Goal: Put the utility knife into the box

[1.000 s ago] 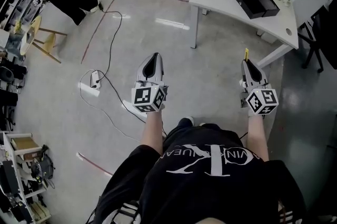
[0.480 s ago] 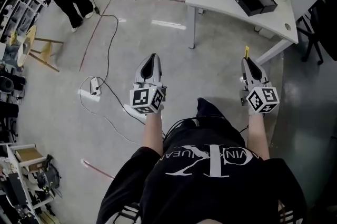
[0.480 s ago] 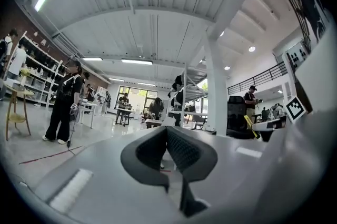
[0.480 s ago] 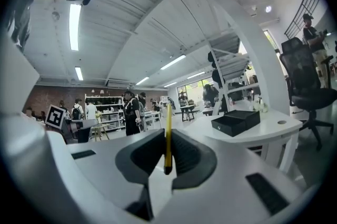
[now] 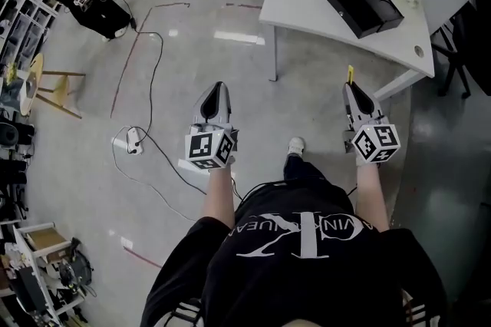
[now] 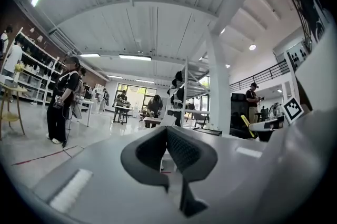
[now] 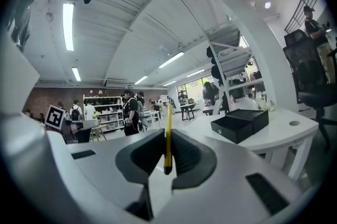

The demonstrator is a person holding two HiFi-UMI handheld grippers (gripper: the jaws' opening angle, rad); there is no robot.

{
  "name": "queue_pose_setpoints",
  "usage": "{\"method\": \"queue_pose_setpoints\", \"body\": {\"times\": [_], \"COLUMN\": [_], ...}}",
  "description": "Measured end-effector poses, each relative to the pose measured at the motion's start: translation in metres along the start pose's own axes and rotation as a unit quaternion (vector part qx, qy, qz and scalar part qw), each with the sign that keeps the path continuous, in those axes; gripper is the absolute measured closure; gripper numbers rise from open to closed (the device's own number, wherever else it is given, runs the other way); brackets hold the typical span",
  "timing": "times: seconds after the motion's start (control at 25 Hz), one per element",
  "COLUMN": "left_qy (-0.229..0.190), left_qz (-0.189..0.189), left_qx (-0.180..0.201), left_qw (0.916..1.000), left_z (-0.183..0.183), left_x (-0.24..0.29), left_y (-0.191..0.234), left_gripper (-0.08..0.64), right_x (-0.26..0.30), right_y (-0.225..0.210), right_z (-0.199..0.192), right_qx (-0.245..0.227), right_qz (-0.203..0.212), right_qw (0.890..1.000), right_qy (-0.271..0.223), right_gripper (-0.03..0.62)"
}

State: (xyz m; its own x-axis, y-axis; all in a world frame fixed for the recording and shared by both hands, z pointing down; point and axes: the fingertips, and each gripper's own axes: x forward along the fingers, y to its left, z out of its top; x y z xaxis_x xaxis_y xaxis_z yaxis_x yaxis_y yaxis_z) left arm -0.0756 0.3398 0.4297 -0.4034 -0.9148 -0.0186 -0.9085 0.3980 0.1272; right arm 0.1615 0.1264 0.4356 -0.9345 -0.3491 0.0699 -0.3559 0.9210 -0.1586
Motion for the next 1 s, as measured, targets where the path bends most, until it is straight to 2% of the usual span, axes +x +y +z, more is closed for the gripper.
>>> {"method": "queue_pose_setpoints", "body": {"times": [0.44,1.0], "left_qy": [0.014,0.022], "left_qz": [-0.031,-0.043], "left_qx": [0.004,0.009], "left_qw": [0.9994,0.9988], "left_z": [-0.001,-0.007], "left_x": [0.111,0.207], "left_y": [-0.019,-0.028], "left_gripper": [0.549,0.549], "right_x": [0.062,0.126], "right_y": [-0.08,-0.147], "right_z": [0.017,0.022], "right_qx": [0.009,0.019], "right_qz": [-0.013,-0.01], "right_qw": [1.0,1.0], "right_qy": [0.009,0.014], "right_gripper": [0.545,0.545]}}
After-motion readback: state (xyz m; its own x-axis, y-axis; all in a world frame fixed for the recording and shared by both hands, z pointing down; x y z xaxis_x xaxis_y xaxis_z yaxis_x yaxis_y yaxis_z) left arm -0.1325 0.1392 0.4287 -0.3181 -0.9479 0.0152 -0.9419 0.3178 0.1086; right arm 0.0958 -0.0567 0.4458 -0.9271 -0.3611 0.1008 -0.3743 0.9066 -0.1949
